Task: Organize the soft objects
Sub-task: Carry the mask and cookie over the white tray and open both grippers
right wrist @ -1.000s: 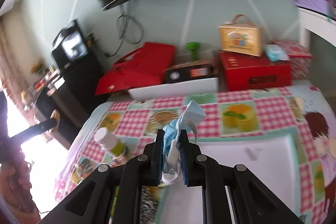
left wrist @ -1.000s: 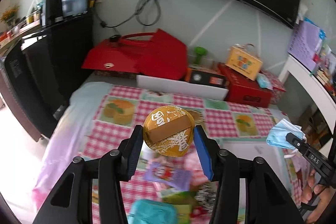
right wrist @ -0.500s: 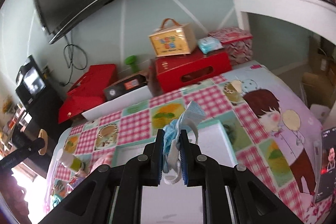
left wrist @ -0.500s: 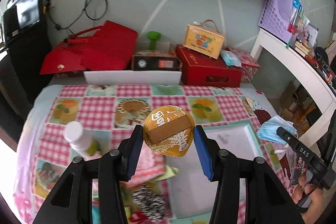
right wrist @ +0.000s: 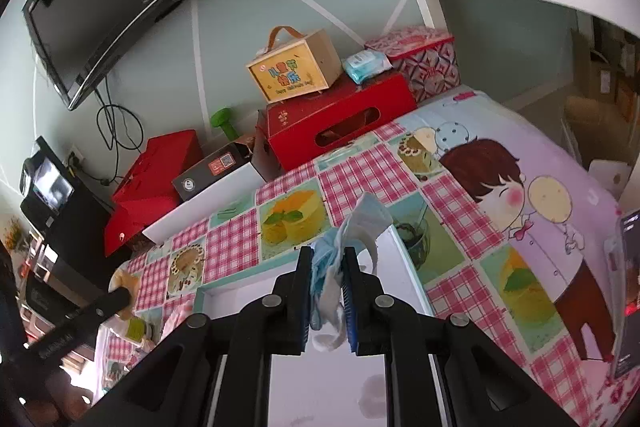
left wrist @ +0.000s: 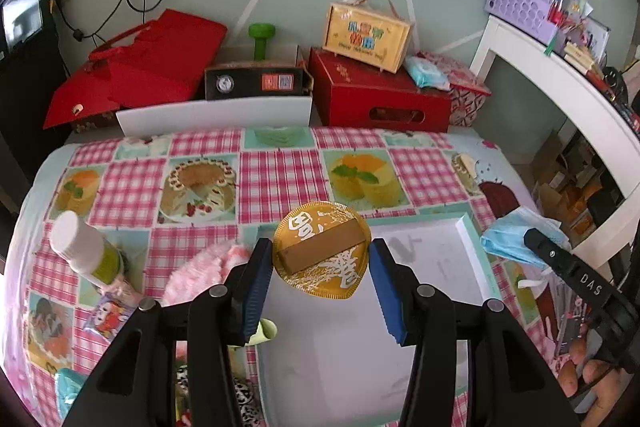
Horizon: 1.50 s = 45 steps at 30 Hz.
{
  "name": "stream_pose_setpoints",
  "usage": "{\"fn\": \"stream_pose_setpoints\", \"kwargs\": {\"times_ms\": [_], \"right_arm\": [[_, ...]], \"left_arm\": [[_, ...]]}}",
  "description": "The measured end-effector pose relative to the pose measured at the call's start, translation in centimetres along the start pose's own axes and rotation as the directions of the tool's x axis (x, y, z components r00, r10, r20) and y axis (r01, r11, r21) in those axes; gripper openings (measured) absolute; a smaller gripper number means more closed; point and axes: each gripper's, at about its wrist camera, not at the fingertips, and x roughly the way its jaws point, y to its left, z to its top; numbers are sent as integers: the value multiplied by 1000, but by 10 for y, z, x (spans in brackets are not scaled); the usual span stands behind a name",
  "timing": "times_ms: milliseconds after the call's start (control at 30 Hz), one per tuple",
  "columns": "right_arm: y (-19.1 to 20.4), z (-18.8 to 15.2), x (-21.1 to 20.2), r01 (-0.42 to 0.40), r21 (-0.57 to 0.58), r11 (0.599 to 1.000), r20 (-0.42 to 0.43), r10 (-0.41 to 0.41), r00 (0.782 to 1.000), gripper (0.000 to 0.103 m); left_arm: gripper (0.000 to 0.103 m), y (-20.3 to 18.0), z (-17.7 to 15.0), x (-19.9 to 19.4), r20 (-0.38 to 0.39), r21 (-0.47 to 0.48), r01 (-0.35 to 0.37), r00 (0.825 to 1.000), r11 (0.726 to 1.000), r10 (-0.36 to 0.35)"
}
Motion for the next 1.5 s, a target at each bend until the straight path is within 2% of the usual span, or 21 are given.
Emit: {"fn": "stream_pose_setpoints", "kwargs": {"times_ms": [367, 633, 933, 1000, 1067, 1200, 1267, 1333, 1433, 1467, 1500], "right_arm": [[-7, -15, 62, 9, 23, 1000, -136, -6, 991, 15], [-7, -23, 83, 2, 23, 1000, -188, 2, 982, 15], [-4, -25, 91, 13, 0, 1000, -225, -12, 974, 18], [-3, -25, 90, 23, -8, 1000, -230, -24, 973, 18], [-3, -25, 89, 27, -10, 1000, -231, -29, 972, 18], [-2, -26, 89, 40, -32, 999, -246, -47, 968, 18], [-1, -26, 89, 55, -40, 998, -251, -64, 966, 23], [-1, -25, 88, 62, -45, 997, -251, -72, 965, 36], [0, -24, 85, 79, -65, 995, -249, -93, 964, 45], [1, -24, 85, 86, -74, 994, -249, -102, 963, 47], [3, -24, 83, 97, -88, 991, -248, -116, 962, 53]], "left_arm": [[51, -7, -16, 62, -109, 8, -35, 993, 999, 36], [51, -5, -21, 90, -133, 9, -50, 990, 999, 51], [52, -3, -23, 99, -146, 4, -65, 987, 998, 64], [56, -3, -23, 99, -149, 4, -68, 987, 998, 68], [64, -3, -24, 98, -147, 1, -72, 987, 997, 71], [67, -1, -23, 94, -138, -5, -72, 988, 997, 71], [71, 0, -23, 91, -134, -9, -77, 988, 997, 75], [72, 2, -23, 89, -131, -13, -80, 988, 997, 78], [73, 5, -23, 87, -125, -21, -88, 989, 996, 85], [77, 5, -23, 86, -120, -23, -92, 989, 995, 89], [82, 7, -22, 84, -114, -25, -95, 989, 995, 92]]}}
